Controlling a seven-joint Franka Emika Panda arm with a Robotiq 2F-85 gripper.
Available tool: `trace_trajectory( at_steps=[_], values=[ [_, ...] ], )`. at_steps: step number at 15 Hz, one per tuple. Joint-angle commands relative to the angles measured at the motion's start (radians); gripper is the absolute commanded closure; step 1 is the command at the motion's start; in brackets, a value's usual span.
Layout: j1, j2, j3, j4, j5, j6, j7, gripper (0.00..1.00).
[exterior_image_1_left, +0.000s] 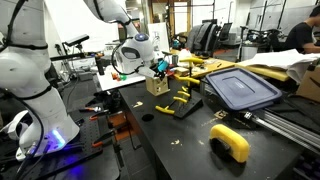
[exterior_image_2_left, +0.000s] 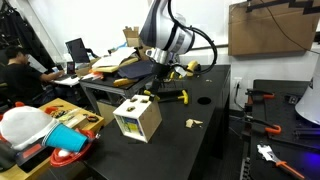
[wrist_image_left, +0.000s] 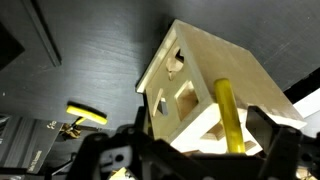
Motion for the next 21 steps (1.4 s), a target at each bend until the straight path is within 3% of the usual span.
trace_trajectory(
  at_steps=[1,8,10,16,18,21],
  values=[
    [-0.041,0.028,0.045,0.038,0.092,0.028,-0.114,0.00],
    [-0.070,0.060,0.066,0.073,0.191,0.022,-0.229,0.00],
    [-0.075,0.061,0.071,0.078,0.220,0.024,-0.253,0.28],
    [-0.071,0.047,0.070,0.072,0.237,0.021,-0.256,0.73],
    [-0.072,0.044,0.071,0.076,0.238,0.020,-0.253,0.83],
    [-0.060,0.041,0.066,0.075,0.213,0.015,-0.226,0.87]
  ],
)
